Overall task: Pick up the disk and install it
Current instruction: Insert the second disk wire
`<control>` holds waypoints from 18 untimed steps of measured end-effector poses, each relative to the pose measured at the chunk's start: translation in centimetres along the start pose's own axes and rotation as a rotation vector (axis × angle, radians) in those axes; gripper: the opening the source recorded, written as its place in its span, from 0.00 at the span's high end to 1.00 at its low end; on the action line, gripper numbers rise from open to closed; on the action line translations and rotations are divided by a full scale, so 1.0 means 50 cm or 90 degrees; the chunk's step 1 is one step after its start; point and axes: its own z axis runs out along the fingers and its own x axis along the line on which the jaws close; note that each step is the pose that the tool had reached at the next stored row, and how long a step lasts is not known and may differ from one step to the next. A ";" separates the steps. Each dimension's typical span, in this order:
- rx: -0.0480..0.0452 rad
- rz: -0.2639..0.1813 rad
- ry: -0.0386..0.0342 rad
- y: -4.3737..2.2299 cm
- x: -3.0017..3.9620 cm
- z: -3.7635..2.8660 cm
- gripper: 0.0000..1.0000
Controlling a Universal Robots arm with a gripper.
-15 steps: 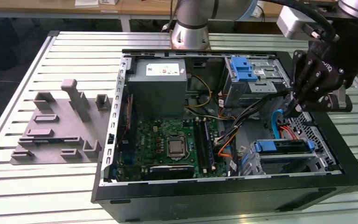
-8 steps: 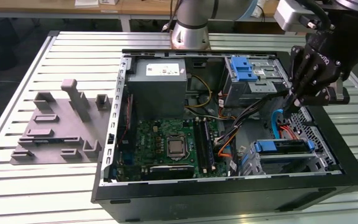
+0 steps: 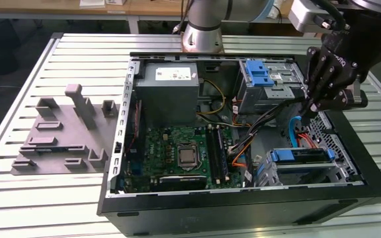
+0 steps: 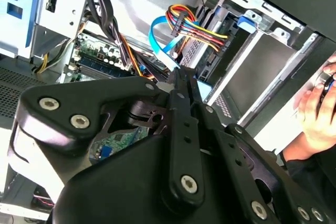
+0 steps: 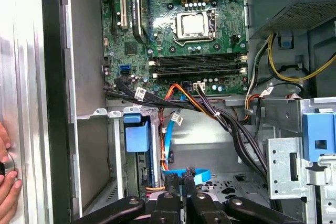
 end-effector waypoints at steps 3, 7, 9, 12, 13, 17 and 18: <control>0.0000 0.000 0.0006 0.000 -0.002 0.005 0.81; 0.0001 0.000 0.0014 0.000 -0.002 0.013 0.75; 0.0002 0.000 0.0025 0.000 -0.003 0.018 0.75; 0.0006 0.000 0.0074 0.000 -0.003 0.024 0.75; 0.0008 0.000 0.0099 0.000 -0.003 0.026 0.75; 0.0013 0.000 0.0166 0.000 -0.004 0.034 0.83; 0.0013 0.000 0.0166 0.000 -0.004 0.035 0.84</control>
